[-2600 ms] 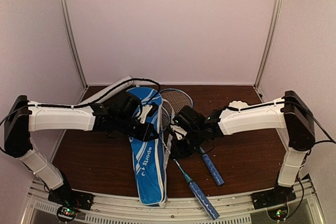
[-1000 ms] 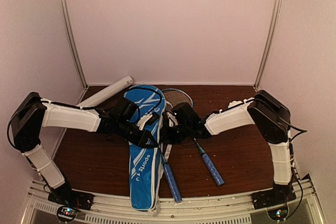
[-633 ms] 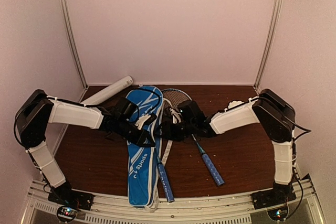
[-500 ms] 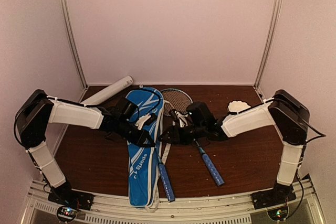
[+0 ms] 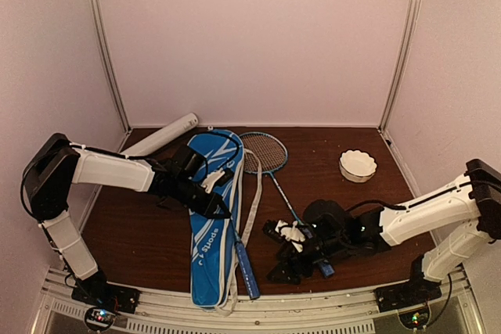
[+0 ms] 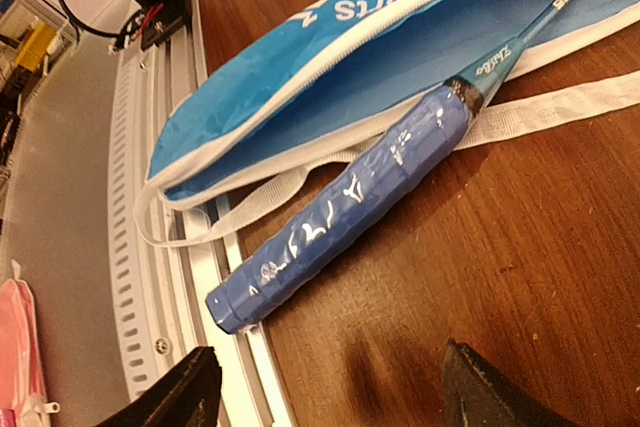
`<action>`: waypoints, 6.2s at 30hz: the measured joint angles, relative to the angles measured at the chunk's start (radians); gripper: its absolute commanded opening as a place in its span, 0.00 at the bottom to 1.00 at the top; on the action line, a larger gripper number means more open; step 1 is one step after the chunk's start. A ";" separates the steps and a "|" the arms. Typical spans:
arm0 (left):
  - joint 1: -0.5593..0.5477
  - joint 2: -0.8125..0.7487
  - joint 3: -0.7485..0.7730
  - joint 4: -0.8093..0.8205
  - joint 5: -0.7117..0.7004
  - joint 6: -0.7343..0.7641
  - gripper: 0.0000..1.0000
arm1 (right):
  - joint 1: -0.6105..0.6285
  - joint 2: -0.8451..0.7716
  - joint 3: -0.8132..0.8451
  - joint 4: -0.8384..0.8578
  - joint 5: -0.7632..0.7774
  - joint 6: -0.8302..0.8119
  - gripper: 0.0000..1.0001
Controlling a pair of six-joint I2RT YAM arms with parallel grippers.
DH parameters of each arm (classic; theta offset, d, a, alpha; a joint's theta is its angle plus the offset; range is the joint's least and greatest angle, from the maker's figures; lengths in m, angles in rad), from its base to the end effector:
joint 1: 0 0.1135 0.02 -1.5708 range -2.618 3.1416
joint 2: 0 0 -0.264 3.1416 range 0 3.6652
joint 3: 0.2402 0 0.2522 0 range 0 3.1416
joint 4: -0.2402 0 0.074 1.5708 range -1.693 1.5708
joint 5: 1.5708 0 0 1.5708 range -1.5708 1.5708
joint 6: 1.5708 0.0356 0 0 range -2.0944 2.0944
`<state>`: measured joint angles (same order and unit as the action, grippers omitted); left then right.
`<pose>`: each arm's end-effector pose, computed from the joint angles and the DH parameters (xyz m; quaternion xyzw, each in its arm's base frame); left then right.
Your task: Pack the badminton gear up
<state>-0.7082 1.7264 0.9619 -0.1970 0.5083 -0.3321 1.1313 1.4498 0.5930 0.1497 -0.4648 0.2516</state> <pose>0.2465 -0.2339 0.1619 0.2467 0.8929 -0.3524 0.1327 0.1023 0.2551 0.1610 -0.4635 0.7586 0.4208 0.1804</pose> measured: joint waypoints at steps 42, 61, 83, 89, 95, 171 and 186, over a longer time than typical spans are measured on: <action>-0.628 -0.272 -0.084 -0.480 -0.624 -0.806 0.39 | 0.254 0.264 0.239 -0.220 0.333 -0.064 0.49; -0.631 -0.202 -0.083 -0.432 -0.605 -0.889 0.43 | 0.272 0.294 0.298 -0.281 0.363 -0.068 0.47; -0.641 -0.203 -0.124 -0.397 -0.583 -0.946 0.35 | 0.283 0.316 0.324 -0.288 0.369 -0.069 0.46; -0.641 -0.200 -0.124 -0.397 -0.583 -0.945 0.20 | 0.290 0.339 0.353 -0.290 0.369 -0.069 0.45; -0.641 -0.200 -0.124 -0.396 -0.583 -0.951 0.00 | 0.294 0.340 0.354 -0.289 0.369 -0.068 0.41; -0.642 -0.314 -0.200 -0.274 -0.594 -0.835 0.00 | 0.298 0.246 0.209 -0.181 0.410 -0.177 0.52; -0.642 -0.314 -0.205 -0.262 -0.594 -0.791 0.00 | 0.298 0.256 0.281 -0.216 0.427 -0.175 0.32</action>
<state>-1.3499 1.4124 0.7570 -0.4587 -0.0860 -1.1229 1.4292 1.7061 0.8738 -0.0662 -0.0376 0.0765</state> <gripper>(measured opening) 0.005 0.343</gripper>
